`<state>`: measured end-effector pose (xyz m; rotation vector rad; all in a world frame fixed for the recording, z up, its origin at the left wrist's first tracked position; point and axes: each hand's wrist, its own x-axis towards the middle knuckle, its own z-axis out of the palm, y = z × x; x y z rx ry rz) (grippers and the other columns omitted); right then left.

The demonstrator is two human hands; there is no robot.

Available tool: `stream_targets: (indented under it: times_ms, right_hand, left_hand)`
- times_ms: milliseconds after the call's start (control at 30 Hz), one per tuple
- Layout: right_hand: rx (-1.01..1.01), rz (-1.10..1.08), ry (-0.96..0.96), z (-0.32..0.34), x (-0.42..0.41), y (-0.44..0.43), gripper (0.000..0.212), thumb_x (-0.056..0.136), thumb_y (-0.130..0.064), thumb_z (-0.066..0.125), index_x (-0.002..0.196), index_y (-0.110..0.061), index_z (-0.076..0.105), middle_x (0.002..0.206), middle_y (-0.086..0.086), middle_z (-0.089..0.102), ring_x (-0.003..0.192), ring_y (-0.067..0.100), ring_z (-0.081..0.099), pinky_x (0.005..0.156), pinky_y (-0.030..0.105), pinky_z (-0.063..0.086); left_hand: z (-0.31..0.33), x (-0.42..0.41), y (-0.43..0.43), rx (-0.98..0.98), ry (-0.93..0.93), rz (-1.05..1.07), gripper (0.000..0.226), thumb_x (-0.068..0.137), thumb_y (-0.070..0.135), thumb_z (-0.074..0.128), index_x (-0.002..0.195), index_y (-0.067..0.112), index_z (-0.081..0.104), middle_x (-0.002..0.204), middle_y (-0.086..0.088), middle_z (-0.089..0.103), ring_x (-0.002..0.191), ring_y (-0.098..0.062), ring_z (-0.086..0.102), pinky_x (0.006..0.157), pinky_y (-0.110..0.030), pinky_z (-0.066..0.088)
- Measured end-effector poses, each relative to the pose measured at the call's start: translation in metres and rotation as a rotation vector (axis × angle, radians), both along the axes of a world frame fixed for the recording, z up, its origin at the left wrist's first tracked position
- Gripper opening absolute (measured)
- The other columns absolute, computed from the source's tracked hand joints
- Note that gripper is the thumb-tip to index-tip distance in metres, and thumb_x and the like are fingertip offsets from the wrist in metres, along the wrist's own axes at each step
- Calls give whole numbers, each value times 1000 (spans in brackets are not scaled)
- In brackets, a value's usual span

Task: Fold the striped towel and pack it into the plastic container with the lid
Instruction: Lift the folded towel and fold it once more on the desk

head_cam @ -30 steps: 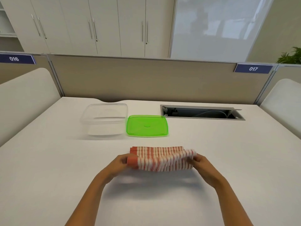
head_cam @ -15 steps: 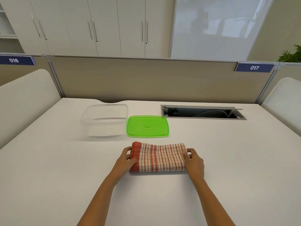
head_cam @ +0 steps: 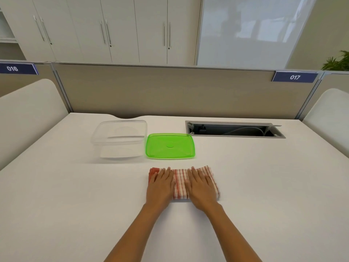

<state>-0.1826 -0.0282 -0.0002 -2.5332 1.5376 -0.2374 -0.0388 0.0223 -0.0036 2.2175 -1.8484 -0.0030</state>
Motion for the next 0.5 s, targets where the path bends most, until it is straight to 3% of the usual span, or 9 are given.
stream_targets:
  times_ms: [100,200,333,400,500]
  right_hand:
    - [13,-151,27,-5,-21,-3,54,100,-36,17,150,-20,4,160,-2,0,147,14,-1,119,35,1]
    - [76,-322,-61,0,-32,-2,59,100,-35,24,149,-11,5,158,11,10,145,25,12,118,37,15]
    - [63,-470,-175,11,-36,-4,58,95,-37,43,140,-2,29,136,15,46,124,29,42,99,36,39]
    - [168,-490,-264,15,-35,-8,50,91,-35,52,129,-3,42,127,15,53,117,30,48,95,37,42]
    - [392,-506,-476,20,-34,-15,41,87,-25,59,122,-3,51,123,14,60,112,30,57,93,38,46]
  left_hand:
    - [-4,12,4,24,4,99,51,99,34,16,149,23,15,159,6,13,146,-9,9,118,-36,3]
    - [1,22,10,2,168,313,55,99,33,22,149,14,12,160,-4,11,147,-19,11,118,-38,9]
    - [7,22,15,-12,365,479,53,96,35,36,136,1,41,153,-18,28,142,-29,23,117,-39,20]
    - [10,19,13,-37,470,496,45,94,32,45,123,0,54,145,-21,39,135,-32,33,112,-42,29]
    - [17,19,7,-115,684,516,34,87,22,58,109,-4,60,126,-20,53,120,-32,47,101,-39,40]
